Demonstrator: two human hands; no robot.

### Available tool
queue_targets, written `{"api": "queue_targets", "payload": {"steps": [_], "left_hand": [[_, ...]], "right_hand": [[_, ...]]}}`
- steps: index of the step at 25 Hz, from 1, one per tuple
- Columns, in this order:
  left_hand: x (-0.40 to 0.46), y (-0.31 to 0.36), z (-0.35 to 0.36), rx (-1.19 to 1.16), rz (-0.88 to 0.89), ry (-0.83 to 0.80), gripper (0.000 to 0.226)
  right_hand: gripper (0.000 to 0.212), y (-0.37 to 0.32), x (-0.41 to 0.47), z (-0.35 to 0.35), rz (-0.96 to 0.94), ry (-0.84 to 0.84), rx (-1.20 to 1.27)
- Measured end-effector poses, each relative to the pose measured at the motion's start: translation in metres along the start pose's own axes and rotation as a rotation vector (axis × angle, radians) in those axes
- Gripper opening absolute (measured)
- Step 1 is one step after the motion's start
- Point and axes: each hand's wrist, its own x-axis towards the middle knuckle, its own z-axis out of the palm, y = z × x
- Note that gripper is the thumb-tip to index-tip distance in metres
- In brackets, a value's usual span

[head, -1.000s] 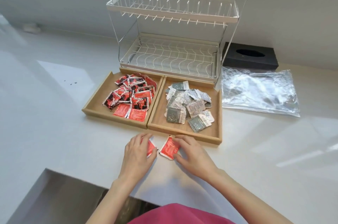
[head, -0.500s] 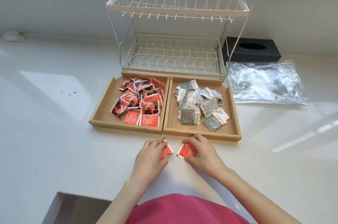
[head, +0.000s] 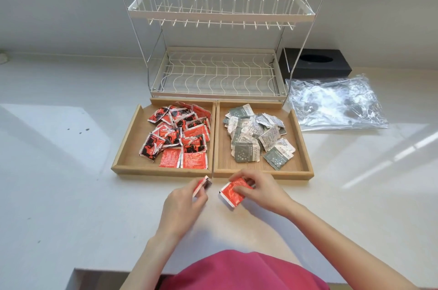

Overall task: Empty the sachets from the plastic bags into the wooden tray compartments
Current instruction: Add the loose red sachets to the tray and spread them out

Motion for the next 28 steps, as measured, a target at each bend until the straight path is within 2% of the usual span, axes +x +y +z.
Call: {"api": "queue_targets", "payload": {"steps": [4, 11, 13, 16, 18, 22, 24, 28], "left_hand": [[0.017, 0.000, -0.034, -0.138, 0.082, 0.141, 0.025], [0.069, -0.016, -0.067, 0.008, 0.204, 0.271, 0.034], [0.080, -0.024, -0.064, 0.043, 0.175, 0.218, 0.035], [0.087, -0.038, -0.049, 0.341, 0.036, -0.125, 0.042], [0.088, -0.042, -0.044, 0.459, -0.017, -0.259, 0.049], [0.089, -0.043, -0.048, 0.470, -0.022, -0.262, 0.061], [0.091, -0.044, -0.048, 0.501, -0.045, -0.271, 0.063], [0.097, -0.048, -0.041, 0.512, -0.064, -0.321, 0.055]], "right_hand": [[0.021, -0.026, 0.023, -0.010, -0.027, 0.055, 0.033], [0.025, -0.067, 0.073, -0.001, -0.105, 0.004, 0.010], [0.031, -0.067, 0.079, 0.004, -0.115, -0.049, -0.082], [0.037, -0.062, 0.082, 0.010, -0.150, -0.056, -0.222], [0.041, -0.058, 0.083, 0.011, -0.181, -0.006, -0.282], [0.057, -0.057, 0.088, 0.012, -0.265, 0.011, -0.534], [0.065, -0.062, 0.095, 0.016, -0.249, -0.008, -0.609], [0.072, -0.064, 0.107, 0.024, -0.155, -0.164, -0.710]]}}
